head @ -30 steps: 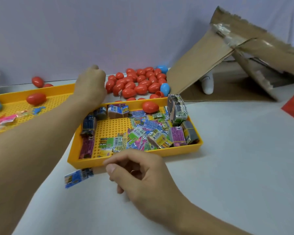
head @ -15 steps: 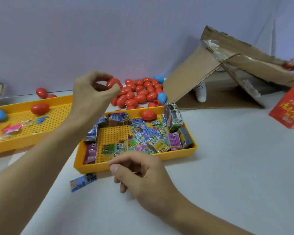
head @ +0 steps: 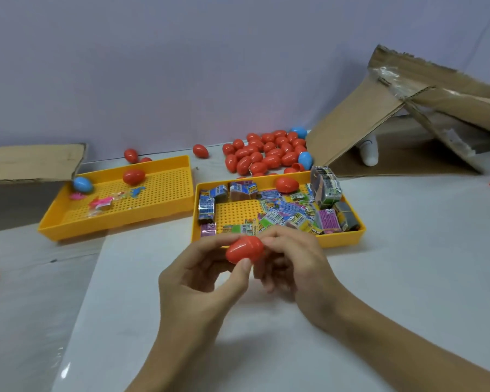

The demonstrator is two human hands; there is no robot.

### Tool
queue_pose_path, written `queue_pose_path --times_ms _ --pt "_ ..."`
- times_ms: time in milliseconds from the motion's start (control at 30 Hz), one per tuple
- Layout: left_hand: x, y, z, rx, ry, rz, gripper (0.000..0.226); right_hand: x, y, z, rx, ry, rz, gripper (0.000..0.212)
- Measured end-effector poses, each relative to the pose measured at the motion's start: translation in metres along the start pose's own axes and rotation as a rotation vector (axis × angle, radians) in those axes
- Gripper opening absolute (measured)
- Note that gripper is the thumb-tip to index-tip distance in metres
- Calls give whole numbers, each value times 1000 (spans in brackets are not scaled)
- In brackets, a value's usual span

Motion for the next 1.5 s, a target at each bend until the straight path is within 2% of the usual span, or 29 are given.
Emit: queue_pose_path --times_ms 100,200,333,400,500,667,800,1000,1367,1500 --pt "2 3 -1 -21 8 -90 29 3 2 0 -15 -4 8 33" --pt "-2 0 -5 -14 -34 -116 31 6 6 -3 24 -25 23 27" --pt "-5 -6 -14 38 -143 -43 36 6 7 -3 63 -18 52 30" --pt "-7 -9 -18 85 -180 -3 30 6 9 -4 106 -29 48 35" --pt "-11 -8 -21 90 -184 -31 18 7 14 -5 173 -72 15 37" --pt "-11 -6 -28 101 -265 -67 30 7 22 -2 237 -81 -82 43" --pt "-11 -3 -25 86 -264 -71 40 4 13 1 164 -9 -14 46" --pt "-11 -5 -21 56 -239 -10 48 2 15 3 273 -36 -41 55" --pt "-4 -3 -24 -131 -275 -25 66 8 22 4 347 -42 -216 47" --pt "-5 -2 -24 -149 -269 -29 71 7 14 -2 291 -79 -102 39"
Point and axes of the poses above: each hand's wrist, its own x-axis away from the middle knuckle, its own y-axis out of the palm, z = x × y, the point moved 7 cm from there along -x, towards the middle knuckle, and after that the axes turned 3 degrees about -y, right-handed, at the moved point
